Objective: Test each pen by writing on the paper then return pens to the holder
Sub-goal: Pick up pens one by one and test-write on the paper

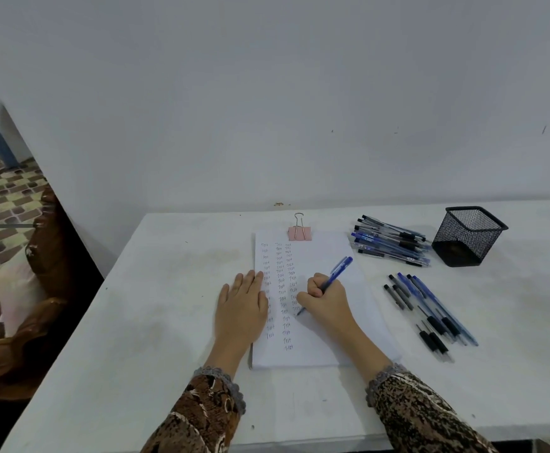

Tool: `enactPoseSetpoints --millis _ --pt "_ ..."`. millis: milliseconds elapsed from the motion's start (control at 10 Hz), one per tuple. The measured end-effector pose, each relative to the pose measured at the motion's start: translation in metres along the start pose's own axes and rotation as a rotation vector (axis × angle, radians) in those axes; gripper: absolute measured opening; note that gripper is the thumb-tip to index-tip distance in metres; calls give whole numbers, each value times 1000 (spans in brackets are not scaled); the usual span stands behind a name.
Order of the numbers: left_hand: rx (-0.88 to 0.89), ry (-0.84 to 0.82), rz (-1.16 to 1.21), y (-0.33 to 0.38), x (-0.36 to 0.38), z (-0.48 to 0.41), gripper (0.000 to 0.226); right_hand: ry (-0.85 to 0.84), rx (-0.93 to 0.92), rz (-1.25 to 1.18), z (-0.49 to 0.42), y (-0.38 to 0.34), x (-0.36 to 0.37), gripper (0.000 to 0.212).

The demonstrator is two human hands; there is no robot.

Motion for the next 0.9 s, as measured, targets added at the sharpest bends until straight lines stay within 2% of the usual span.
enactPoseSetpoints --millis 800,900 --pt "-4 -13 14 -1 2 -1 49 75 -13 -3 -1 3 -8 47" --pt "5 -28 41 -3 1 -1 50 42 71 -153 -4 13 -10 54"
Point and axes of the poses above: each hand's wrist, its own z-axis away from the middle knuckle, its own x-axis out of the palm, y = z × x, the point moved 9 cm from there along -z, towards the middle knuckle, and after that the axes turned 1 degree about x, right-handed, at the moved point
